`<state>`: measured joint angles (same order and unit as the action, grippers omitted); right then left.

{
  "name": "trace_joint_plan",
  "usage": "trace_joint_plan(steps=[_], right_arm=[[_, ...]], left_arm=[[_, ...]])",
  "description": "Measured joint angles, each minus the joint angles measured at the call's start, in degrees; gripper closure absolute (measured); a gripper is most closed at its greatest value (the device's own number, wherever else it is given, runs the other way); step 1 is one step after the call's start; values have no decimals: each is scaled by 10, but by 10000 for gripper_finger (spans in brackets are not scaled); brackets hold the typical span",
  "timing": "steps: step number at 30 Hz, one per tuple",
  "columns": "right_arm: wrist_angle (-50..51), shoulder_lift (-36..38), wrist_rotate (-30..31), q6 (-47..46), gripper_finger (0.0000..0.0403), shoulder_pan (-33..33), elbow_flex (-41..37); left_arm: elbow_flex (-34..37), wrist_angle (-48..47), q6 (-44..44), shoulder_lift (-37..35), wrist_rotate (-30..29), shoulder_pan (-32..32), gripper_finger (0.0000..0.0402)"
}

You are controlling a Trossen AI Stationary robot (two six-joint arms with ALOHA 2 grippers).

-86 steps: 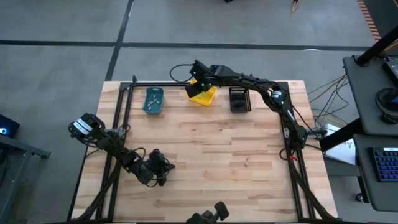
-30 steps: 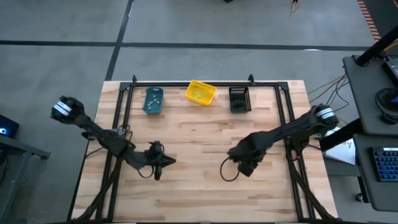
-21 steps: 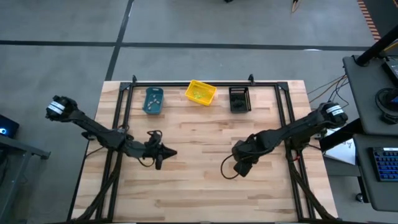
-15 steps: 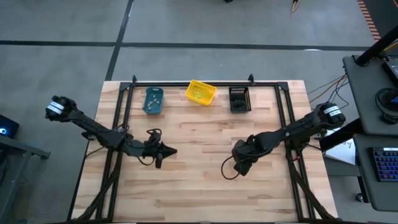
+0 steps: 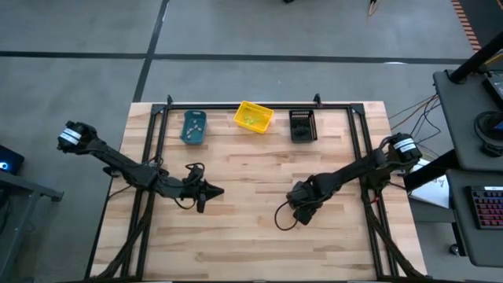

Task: Sort Halloween decoration
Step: Put the gray skull toy into the blue bin

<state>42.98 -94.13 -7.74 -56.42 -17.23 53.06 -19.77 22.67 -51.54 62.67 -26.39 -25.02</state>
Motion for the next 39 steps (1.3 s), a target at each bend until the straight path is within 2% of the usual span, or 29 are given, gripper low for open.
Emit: trace_joint_plan(steps=[6,10,14,18,23,29,34,39], right_arm=[[-6,1,-2,1,380,0,-1],[-6,16,1,-1,390,0,-3],[-35,53,8,-11,392,4,0],[-126,83,30,-11,393,26,15],[-298,75,67,44,394,94,44],[-445,4,56,173,395,201,109],[-526,-91,41,286,396,264,213],[-562,-213,17,350,396,305,365]], left_arm=[[-17,2,3,-2,0,0,402],[-72,-40,37,-7,0,0,402],[-173,-198,79,-10,0,0,402],[-296,-402,117,-2,-7,1,402],[-432,-597,156,9,-88,6,402],[-566,-742,149,11,-153,13,402],[-637,-770,149,11,-200,12,402],[-666,-773,155,10,-237,12,402]])
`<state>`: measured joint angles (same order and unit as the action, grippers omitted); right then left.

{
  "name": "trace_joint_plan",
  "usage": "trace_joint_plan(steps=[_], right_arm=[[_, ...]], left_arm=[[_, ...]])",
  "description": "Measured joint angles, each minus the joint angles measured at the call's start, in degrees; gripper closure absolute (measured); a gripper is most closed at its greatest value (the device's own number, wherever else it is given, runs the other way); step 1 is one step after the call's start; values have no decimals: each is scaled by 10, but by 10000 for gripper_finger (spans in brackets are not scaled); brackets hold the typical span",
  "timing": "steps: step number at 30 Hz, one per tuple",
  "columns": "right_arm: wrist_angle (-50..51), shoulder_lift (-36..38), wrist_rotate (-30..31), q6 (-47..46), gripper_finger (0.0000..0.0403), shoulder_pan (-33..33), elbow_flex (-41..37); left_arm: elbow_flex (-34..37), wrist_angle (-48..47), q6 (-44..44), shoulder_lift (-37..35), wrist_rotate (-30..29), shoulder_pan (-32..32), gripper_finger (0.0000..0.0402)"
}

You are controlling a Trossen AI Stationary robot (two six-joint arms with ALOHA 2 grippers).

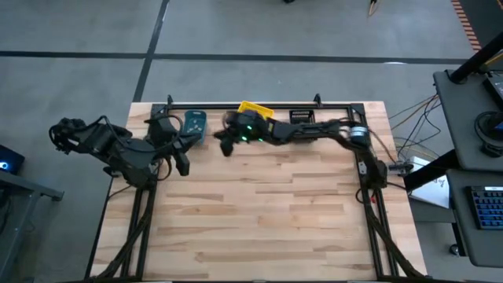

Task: Sort Halloween decoration
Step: Put the gray skull toy into the blue bin

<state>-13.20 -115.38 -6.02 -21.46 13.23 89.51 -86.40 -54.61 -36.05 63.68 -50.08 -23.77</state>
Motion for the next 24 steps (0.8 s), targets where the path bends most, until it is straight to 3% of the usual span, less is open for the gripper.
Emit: trace_joint_plan(steps=[9,15,19,24], right_arm=[[10,-232,-35,30,394,36,299],[16,-341,-34,19,394,48,436],[12,-362,-29,20,394,48,450],[80,-363,-28,44,387,48,449]], left_arm=[[-3,0,-32,5,-1,0,402],[-2,0,-49,18,-4,0,402],[-2,0,-50,29,-5,0,402],[-2,0,-52,39,-19,0,402]])
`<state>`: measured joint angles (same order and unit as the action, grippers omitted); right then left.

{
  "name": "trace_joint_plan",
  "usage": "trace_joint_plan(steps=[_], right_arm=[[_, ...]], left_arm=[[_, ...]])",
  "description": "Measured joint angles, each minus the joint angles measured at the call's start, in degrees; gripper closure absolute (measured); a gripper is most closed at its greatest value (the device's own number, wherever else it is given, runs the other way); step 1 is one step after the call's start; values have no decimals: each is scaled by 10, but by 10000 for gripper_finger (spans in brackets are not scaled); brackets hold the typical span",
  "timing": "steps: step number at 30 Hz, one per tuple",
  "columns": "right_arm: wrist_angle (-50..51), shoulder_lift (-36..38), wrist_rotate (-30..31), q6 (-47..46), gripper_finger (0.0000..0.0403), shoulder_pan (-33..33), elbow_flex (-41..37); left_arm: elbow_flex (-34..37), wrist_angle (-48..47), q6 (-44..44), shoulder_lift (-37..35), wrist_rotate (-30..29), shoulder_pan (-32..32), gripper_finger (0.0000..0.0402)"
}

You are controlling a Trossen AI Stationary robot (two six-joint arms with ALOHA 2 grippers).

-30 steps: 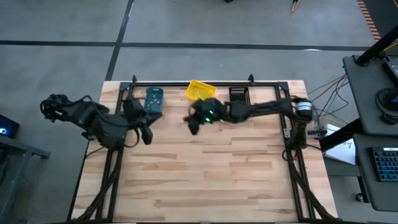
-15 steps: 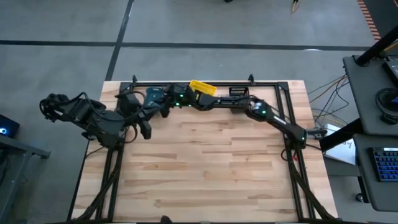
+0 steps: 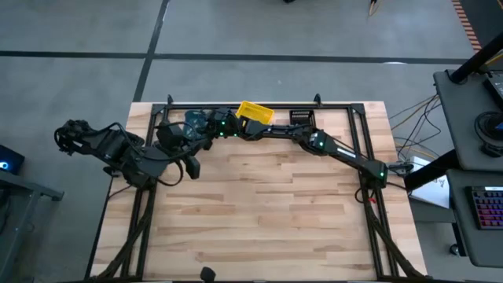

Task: Sort Halloween decoration
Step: Put the gray skull toy into the blue bin, then return to Home Position

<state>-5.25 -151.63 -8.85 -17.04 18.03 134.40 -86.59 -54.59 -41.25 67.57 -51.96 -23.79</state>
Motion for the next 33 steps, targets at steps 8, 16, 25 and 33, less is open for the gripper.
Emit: trace_joint_plan(steps=[8,16,25,33], right_arm=[[21,0,-2,-4,331,0,0],[46,46,-105,-15,291,0,0],[96,132,-149,78,308,-32,-2],[113,224,-156,152,338,-64,-61]], left_arm=[[0,0,2,3,-17,1,402],[0,-26,3,2,-17,1,402],[4,-44,95,-20,52,0,402],[196,245,247,-145,199,-2,402]])
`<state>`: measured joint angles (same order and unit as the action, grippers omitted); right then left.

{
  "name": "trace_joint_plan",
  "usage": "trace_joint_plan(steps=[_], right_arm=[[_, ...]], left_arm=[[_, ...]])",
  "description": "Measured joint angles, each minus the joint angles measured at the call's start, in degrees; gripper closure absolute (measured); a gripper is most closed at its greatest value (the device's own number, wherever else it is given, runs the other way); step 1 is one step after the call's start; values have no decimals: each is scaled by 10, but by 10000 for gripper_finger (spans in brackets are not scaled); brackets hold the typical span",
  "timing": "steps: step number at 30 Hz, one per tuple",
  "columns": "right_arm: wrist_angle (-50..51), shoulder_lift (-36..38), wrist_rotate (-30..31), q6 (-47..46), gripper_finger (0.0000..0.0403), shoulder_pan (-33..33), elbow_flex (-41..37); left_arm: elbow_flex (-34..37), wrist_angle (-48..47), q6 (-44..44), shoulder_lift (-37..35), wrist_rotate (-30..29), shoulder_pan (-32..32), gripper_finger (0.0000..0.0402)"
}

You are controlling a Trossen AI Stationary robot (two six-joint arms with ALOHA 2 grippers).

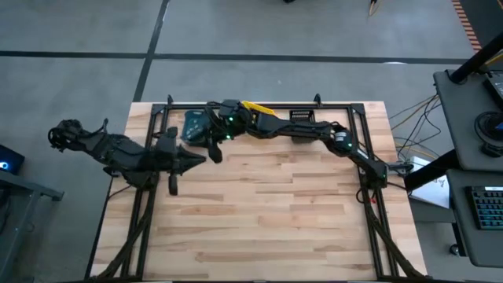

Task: Sort Halloween decoration
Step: Return to Home Position

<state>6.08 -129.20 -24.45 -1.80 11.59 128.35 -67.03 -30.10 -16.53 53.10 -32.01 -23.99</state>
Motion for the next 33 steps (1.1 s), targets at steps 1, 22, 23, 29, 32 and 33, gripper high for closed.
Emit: trace_joint_plan(steps=[1,22,23,29,32,33], right_arm=[[-6,16,1,5,340,-4,-21],[-15,269,-41,-76,341,-22,-339],[-20,277,-46,-62,342,-25,-353],[-38,354,-39,30,346,-40,-459],[-58,392,-41,40,344,-47,-518],[-67,404,-43,40,343,-48,-537]], left_arm=[[39,47,8,-24,6,0,402],[435,314,-236,-154,-126,13,402],[442,336,-235,-152,-150,16,402],[440,351,-167,-180,-104,56,402],[422,349,-105,-191,-25,93,402],[414,337,-92,-196,-1,108,402]])
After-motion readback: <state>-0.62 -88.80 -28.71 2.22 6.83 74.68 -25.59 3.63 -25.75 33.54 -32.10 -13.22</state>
